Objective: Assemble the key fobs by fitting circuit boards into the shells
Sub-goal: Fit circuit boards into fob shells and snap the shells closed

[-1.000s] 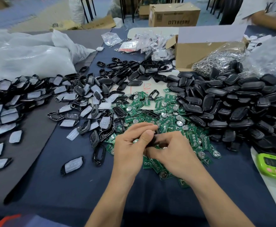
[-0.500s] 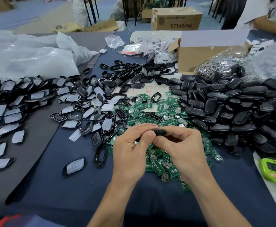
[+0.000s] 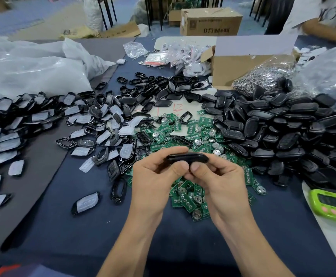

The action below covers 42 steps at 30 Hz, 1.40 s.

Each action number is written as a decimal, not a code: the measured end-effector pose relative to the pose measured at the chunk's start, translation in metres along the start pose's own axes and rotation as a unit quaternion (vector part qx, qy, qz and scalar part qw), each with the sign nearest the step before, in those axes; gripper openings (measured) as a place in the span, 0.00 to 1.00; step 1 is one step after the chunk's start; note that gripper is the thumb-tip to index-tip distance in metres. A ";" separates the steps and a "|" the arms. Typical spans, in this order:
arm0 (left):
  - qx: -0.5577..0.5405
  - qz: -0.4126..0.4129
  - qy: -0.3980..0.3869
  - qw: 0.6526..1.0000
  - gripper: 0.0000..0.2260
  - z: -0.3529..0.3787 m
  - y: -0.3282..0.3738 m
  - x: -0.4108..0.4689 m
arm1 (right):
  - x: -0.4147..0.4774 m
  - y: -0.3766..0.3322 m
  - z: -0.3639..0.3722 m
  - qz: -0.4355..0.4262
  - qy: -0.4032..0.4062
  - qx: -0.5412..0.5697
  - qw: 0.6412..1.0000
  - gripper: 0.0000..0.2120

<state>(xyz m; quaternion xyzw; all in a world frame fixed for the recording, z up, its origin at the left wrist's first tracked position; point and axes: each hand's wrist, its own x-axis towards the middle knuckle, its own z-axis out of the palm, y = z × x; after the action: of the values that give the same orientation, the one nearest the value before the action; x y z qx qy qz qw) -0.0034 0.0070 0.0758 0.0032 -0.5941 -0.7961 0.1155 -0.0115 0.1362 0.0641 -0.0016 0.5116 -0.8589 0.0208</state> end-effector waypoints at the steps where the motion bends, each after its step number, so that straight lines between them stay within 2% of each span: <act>1: -0.003 0.000 -0.003 1.000 0.12 -0.001 -0.001 -0.001 | 0.000 0.000 -0.001 0.008 -0.002 0.003 1.000 0.14; 4: 0.004 0.014 -0.012 1.000 0.13 -0.002 0.000 -0.002 | 0.000 -0.002 -0.002 -0.001 -0.010 -0.042 0.999 0.13; 7: 0.061 0.052 -0.027 0.996 0.14 -0.003 0.003 -0.001 | 0.001 -0.008 -0.003 -0.064 0.007 -0.150 0.987 0.13; 9: 0.100 0.069 -0.039 0.992 0.13 -0.003 0.003 -0.001 | 0.001 -0.014 -0.003 -0.101 0.006 -0.169 0.980 0.15; 12: 0.107 0.088 -0.059 0.989 0.07 -0.002 0.004 -0.003 | 0.001 -0.020 -0.001 -0.132 -0.018 -0.154 0.979 0.16; 21: 0.053 0.113 -0.056 0.991 0.06 0.005 0.003 -0.012 | -0.007 -0.024 0.008 -0.129 0.007 -0.133 0.983 0.12; 28: -0.027 0.091 -0.044 0.995 0.06 0.008 0.001 -0.014 | -0.010 -0.022 0.016 -0.141 0.013 -0.112 0.984 0.12; 36: 0.007 0.042 -0.023 0.999 0.07 0.007 -0.006 -0.010 | -0.006 -0.017 0.007 -0.109 0.027 -0.128 0.985 0.11; 39: -0.050 0.026 -0.008 0.998 0.07 0.009 -0.005 -0.011 | -0.005 -0.019 0.003 -0.105 0.011 -0.121 0.987 0.13; 42: -0.092 0.034 -0.025 0.995 0.06 0.009 -0.004 -0.013 | -0.007 -0.021 0.002 -0.111 -0.017 -0.114 0.987 0.15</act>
<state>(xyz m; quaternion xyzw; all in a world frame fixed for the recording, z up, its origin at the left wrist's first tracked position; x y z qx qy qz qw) 0.0073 0.0194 0.0729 -0.0477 -0.5211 -0.8426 0.1272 -0.0056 0.1450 0.0840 -0.0756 0.6024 -0.7919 -0.0659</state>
